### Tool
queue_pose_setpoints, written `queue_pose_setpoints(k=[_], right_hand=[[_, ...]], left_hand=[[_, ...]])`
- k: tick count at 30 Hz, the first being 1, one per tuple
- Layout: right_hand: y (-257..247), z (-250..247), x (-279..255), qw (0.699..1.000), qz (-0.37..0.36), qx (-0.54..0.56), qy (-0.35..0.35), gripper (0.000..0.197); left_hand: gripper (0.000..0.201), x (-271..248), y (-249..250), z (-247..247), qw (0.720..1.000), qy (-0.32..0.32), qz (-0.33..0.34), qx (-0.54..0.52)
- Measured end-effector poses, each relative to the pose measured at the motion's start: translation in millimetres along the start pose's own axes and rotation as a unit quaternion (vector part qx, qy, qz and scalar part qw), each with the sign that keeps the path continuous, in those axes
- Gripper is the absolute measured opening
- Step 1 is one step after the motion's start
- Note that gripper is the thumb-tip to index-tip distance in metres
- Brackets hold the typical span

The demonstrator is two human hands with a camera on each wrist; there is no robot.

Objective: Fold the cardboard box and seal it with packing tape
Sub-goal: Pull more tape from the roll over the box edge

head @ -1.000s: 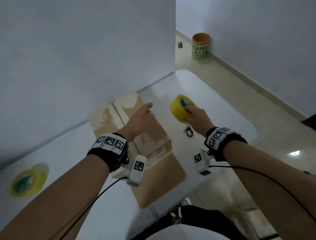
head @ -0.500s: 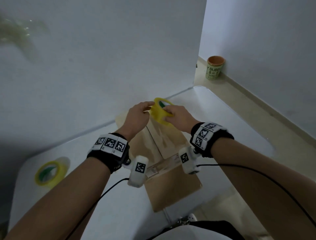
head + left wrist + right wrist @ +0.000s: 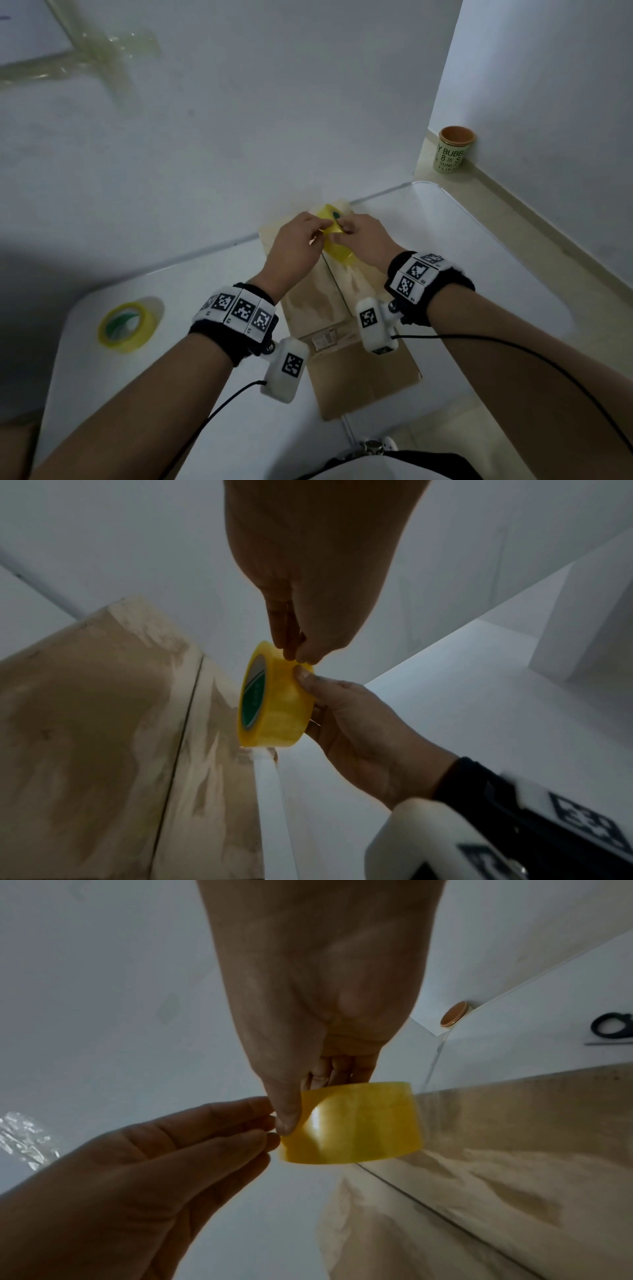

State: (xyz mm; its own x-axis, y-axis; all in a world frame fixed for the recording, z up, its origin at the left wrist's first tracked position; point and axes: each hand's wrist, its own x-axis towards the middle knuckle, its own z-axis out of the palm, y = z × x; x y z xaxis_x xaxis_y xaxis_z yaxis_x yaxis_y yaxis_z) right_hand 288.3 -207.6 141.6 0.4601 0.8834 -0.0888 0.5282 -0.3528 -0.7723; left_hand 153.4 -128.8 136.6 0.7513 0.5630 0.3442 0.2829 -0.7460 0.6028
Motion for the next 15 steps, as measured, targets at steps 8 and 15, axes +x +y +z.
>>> queue_pose_setpoints(k=[8,15], right_hand=[[-2,-1,-6,0.977,0.045,0.206,-0.039,0.031],[-8,-7,-9,0.908,0.119,0.401,-0.023,0.028]], left_hand=[[0.025,-6,1,-5,0.999,-0.001,0.03,-0.037],[0.062,-7,-11,-23,0.995,-0.094,0.005,-0.014]])
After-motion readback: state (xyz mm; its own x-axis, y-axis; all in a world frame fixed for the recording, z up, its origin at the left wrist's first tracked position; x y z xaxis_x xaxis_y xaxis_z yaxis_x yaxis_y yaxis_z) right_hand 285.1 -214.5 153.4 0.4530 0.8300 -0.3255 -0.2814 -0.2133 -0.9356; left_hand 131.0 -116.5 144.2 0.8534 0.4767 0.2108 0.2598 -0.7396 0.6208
